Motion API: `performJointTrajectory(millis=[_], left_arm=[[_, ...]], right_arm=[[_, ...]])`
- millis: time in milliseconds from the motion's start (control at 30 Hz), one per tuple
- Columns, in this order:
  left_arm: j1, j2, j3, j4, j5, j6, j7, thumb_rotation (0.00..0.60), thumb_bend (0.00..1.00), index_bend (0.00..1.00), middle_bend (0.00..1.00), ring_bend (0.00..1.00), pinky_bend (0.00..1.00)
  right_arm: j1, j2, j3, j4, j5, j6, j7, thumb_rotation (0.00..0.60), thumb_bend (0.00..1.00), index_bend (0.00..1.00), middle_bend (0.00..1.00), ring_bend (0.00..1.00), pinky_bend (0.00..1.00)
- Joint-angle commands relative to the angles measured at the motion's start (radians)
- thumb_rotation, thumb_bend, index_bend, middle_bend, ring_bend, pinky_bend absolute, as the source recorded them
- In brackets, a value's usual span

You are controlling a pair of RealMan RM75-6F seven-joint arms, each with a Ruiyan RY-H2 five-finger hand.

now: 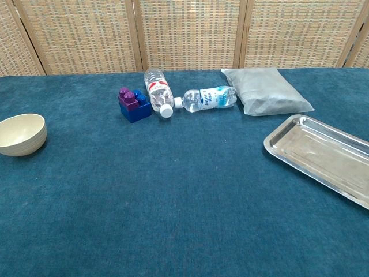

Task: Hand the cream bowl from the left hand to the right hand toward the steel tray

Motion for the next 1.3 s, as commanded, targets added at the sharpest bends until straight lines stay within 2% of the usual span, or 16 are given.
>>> performJointTrajectory(millis=[33,267,400,600,733,900,1067,1167,1300], left_arm=[[-0.001,0.000,0.000,0.002,-0.003,-0.006,0.003,0.600,0.00,0.00,0.00,0.00,0.00],[-0.022,-0.013,-0.008,0.022,-0.015,-0.042,0.008,0.600,0.00,0.00,0.00,0.00,0.00],[-0.073,-0.051,-0.013,0.094,-0.022,-0.128,-0.014,0.600,0.00,0.00,0.00,0.00,0.00],[-0.194,-0.167,-0.009,0.354,0.017,-0.311,-0.184,0.600,0.00,0.00,0.00,0.00,0.00],[-0.260,-0.258,0.009,0.531,0.025,-0.430,-0.245,0.600,0.00,0.00,0.00,0.00,0.00],[-0.296,-0.330,0.025,0.652,0.043,-0.474,-0.315,0.600,0.02,0.12,0.00,0.00,0.00],[-0.329,-0.383,0.029,0.727,0.039,-0.518,-0.326,0.600,0.11,0.23,0.00,0.00,0.00],[-0.336,-0.409,0.024,0.761,0.035,-0.513,-0.329,0.600,0.17,0.33,0.00,0.00,0.00],[-0.346,-0.429,0.024,0.785,0.033,-0.513,-0.333,0.600,0.23,0.39,0.00,0.00,0.00]], right_arm=[[0.000,-0.003,0.001,0.005,0.000,0.001,0.004,0.600,0.00,0.00,0.00,0.00,0.00],[-0.001,-0.005,0.005,0.017,0.010,-0.004,0.012,0.600,0.00,0.00,0.00,0.00,0.00],[-0.002,-0.001,0.011,0.015,0.014,-0.003,0.025,0.600,0.00,0.00,0.00,0.00,0.00],[0.006,0.000,0.022,0.012,0.032,-0.018,0.028,0.600,0.00,0.00,0.00,0.00,0.00],[0.015,-0.004,0.032,0.026,0.062,-0.040,0.030,0.600,0.00,0.00,0.00,0.00,0.00],[0.020,-0.007,0.040,0.040,0.086,-0.058,0.039,0.600,0.00,0.00,0.00,0.00,0.00],[0.025,-0.008,0.048,0.050,0.110,-0.073,0.049,0.600,0.00,0.00,0.00,0.00,0.00],[0.027,-0.007,0.051,0.055,0.121,-0.081,0.056,0.600,0.00,0.00,0.00,0.00,0.00],[0.031,-0.007,0.053,0.061,0.129,-0.091,0.065,0.600,0.00,0.00,0.00,0.00,0.00]])
